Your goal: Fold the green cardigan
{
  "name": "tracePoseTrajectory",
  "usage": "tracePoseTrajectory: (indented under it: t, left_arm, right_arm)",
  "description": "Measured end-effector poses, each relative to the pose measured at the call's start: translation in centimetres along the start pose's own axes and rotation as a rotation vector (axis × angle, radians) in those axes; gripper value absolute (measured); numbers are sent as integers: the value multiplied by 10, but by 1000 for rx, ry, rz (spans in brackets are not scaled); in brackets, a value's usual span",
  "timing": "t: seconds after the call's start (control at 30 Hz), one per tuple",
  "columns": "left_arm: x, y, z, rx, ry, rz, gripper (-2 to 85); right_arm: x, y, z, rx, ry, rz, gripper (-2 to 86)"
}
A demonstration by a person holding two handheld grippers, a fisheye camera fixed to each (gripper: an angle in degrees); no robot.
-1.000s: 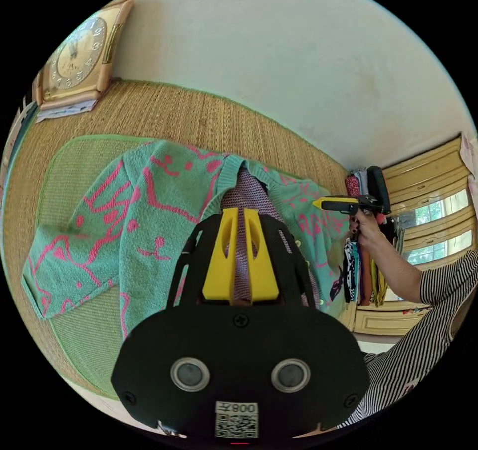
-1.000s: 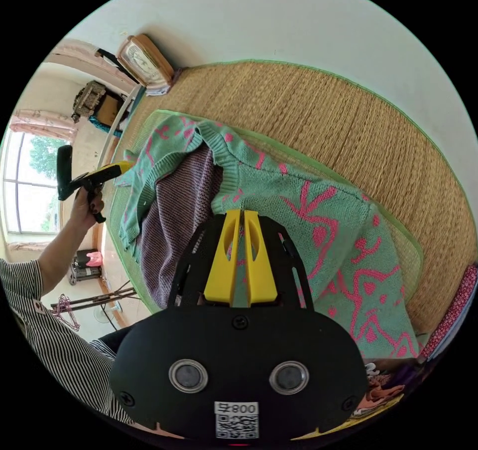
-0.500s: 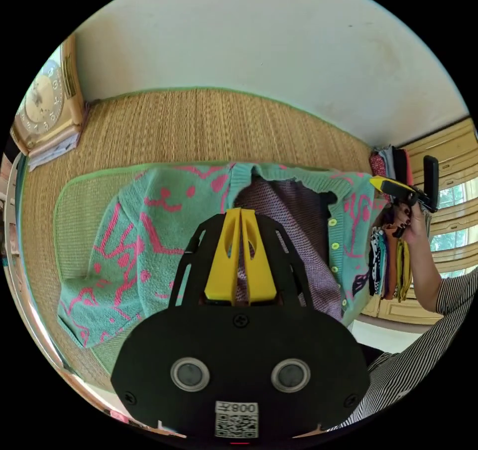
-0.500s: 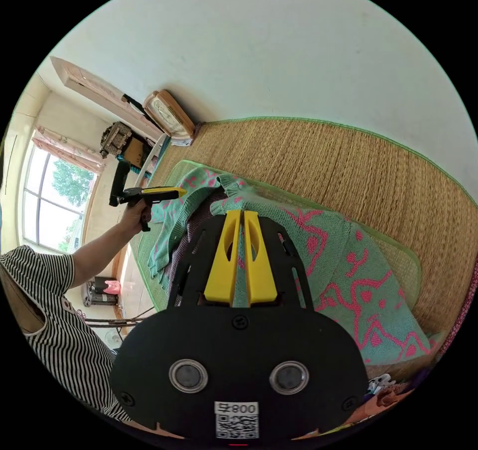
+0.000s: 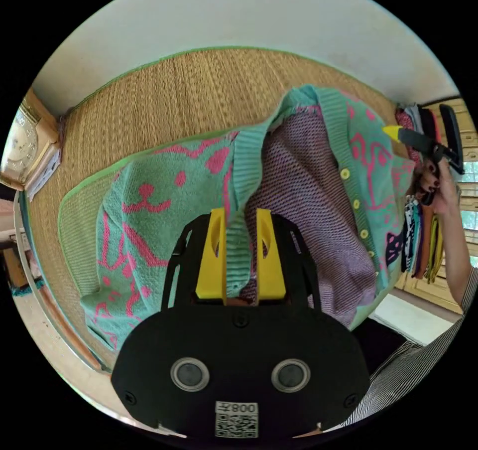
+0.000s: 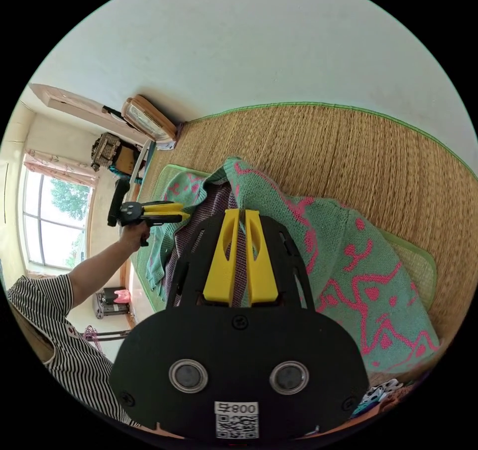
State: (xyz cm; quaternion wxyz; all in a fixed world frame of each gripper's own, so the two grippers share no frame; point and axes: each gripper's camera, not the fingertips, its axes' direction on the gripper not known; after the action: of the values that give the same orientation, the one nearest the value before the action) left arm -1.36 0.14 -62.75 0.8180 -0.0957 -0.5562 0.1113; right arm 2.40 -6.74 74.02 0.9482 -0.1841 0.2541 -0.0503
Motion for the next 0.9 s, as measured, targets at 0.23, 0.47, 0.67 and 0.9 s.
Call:
tracePoseTrajectory:
  t: [0.23, 0.47, 0.67, 0.9]
  left_arm:
    - [-23, -4, -49, 269, 210, -72, 12]
    - [-57, -44, -36, 244, 262, -191, 24]
    - [-85, 36, -30, 379, 513, -209, 70]
    - [-80, 181, 28, 73, 447, -346, 83]
  right_arm:
    - [1, -2, -4, 12, 37, -10, 15]
    - [20, -15, 14, -48, 106, 57, 18]
    - [20, 12, -6, 10, 155, 43, 36]
    - [-19, 88, 14, -102, 41, -48, 47]
